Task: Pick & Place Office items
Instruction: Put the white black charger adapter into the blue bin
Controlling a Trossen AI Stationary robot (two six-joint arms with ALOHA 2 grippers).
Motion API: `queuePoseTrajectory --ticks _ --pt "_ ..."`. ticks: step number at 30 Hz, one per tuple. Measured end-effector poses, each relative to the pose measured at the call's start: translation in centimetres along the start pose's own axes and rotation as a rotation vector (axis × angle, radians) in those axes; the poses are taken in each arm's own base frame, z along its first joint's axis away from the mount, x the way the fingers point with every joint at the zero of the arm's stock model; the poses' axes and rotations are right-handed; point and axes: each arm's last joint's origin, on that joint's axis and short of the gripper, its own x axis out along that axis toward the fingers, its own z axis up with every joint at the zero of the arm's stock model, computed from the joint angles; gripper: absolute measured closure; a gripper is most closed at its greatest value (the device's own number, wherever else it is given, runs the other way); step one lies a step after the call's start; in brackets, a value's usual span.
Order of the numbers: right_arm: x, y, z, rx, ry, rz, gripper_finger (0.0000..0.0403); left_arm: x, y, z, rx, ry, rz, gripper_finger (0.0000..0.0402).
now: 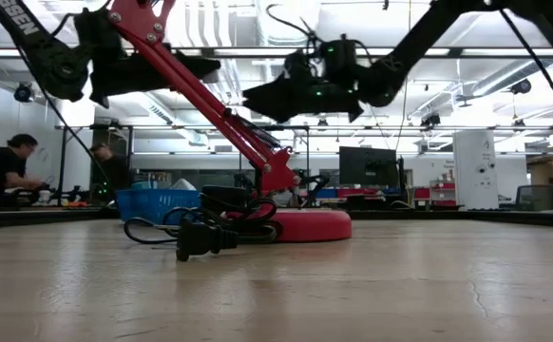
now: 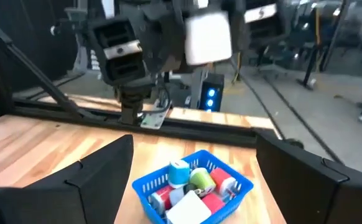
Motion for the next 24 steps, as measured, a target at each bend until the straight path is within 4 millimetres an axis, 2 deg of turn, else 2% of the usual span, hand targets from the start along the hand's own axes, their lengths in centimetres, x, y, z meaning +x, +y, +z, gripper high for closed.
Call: queuePoseTrajectory --ticks 6,11,20,24 --pt "-3.5 1.9 0.9 -0.055 -0.029 -0.168 0.0076 -0.8 -0.2 0.0 -0.010 0.009 0.005 0.0269" --pt "-6.5 5.0 1.4 -0.089 -0.039 -0.218 0.0076 -0.8 -0.3 -0.2 -0.021 0.028 0.001 0.0269" --pt "-12.8 10.9 -0.1 -0.060 -0.079 -0.202 0.0076 -0.9 -0.3 -0.3 -0.020 0.033 0.005 0.0269" --pt "-15.0 13.0 -0.7 -0.041 -0.095 -0.208 0.0076 -1.0 -0.3 -0.3 -0.020 0.033 0.006 0.0269"
